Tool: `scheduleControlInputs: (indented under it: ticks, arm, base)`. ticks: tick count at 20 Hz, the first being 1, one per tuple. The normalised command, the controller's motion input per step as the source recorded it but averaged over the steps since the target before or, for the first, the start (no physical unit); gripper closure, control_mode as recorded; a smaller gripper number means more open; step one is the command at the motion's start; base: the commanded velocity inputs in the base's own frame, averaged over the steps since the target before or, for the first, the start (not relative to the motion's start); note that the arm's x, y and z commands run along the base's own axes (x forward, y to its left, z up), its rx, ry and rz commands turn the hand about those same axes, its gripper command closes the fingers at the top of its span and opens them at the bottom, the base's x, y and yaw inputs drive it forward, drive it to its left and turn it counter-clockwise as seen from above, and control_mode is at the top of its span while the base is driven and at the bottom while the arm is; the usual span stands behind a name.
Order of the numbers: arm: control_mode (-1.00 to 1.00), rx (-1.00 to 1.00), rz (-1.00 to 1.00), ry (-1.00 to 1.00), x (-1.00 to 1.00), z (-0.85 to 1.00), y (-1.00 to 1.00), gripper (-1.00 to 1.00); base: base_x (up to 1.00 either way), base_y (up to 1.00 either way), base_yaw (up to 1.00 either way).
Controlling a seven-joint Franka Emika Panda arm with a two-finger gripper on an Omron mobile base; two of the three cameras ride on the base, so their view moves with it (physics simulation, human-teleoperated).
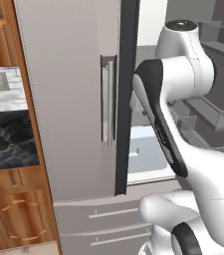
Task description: Retrieve a lemon from the fridge and place it on the cutting board with the fish.
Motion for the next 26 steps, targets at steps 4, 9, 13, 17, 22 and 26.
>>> scheduleControlInputs:
  ticks: [4,9,13,17,22,26]
  arm:
    - [-1.00,0.02,-0.38,-0.43,0.02,0.00,0.70,-1.00]
    - [-1.00,0.00,-0.15,-0.07,0.22,0.00,0.18,-1.00]
    - [-1.00,0.00,0.00,0.00,0.64,0.00,0.05,-1.00]
    - [-1.00,0.00,0.01,-0.02,0.61,-0.04,0.38,-1.00]
    - [-1.00,0.00,0.00,-0.08,0.57,-0.08,0.64,-1.00]
    - [-1.00,0.08,0.09,0.00,0.52,-0.02,0.29,-1.00]
  base:
    - [0.00,0.00,0.00]
    - [0.00,0.00,0.00]
    - [0.00,0.00,0.00]
    - [0.00,0.00,0.00]
    - [0.00,0.00,0.00]
    - [0.00,0.00,0.00]
